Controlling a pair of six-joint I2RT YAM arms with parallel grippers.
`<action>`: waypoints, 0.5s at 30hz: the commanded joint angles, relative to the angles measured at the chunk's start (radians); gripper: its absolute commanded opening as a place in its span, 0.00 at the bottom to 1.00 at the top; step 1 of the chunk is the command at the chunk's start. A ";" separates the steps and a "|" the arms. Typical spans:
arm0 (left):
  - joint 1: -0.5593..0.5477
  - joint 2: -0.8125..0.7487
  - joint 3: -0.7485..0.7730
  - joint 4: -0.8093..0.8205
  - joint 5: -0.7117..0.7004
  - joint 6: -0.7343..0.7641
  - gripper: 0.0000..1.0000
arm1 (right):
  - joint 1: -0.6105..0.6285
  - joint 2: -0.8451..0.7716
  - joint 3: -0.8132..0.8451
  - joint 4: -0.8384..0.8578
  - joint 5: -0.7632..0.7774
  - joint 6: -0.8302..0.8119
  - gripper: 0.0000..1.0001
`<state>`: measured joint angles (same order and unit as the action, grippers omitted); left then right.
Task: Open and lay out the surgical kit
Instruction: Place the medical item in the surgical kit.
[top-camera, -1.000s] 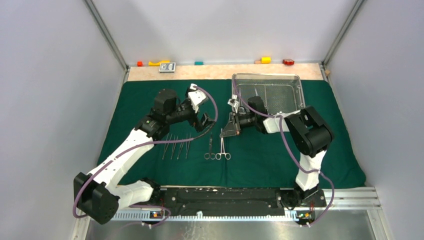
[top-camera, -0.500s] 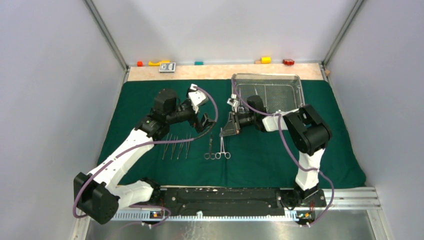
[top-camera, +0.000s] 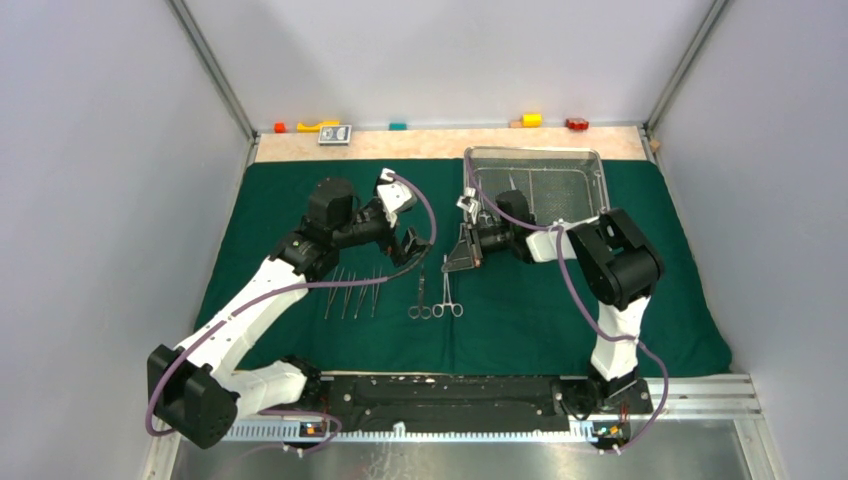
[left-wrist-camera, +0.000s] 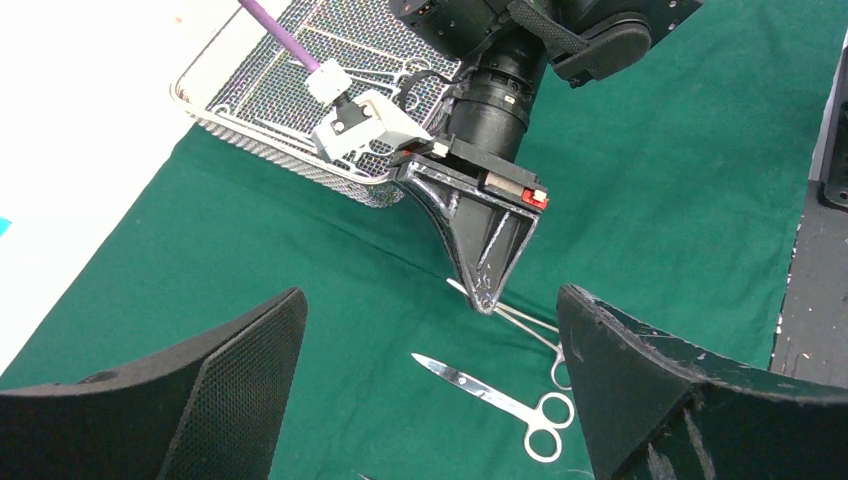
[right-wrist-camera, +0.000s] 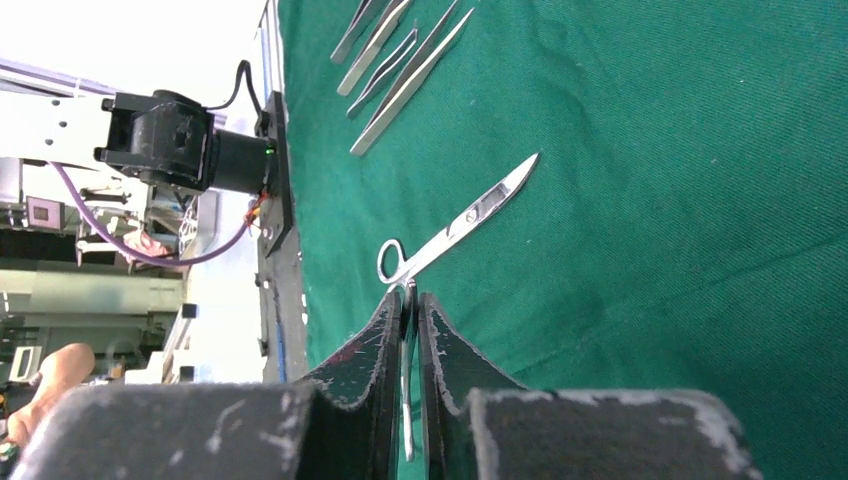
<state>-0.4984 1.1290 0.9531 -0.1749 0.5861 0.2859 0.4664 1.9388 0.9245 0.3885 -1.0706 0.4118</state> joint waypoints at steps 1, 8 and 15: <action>0.003 -0.002 -0.003 0.048 0.022 -0.010 0.99 | -0.012 0.014 0.002 0.023 0.015 -0.049 0.09; 0.003 -0.001 -0.005 0.046 0.027 -0.008 0.99 | -0.014 0.017 0.000 0.005 0.035 -0.062 0.15; 0.002 0.001 -0.003 0.045 0.029 -0.005 0.99 | -0.014 0.018 -0.001 -0.017 0.052 -0.076 0.17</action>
<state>-0.4984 1.1301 0.9524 -0.1734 0.5880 0.2859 0.4595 1.9453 0.9241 0.3691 -1.0290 0.3748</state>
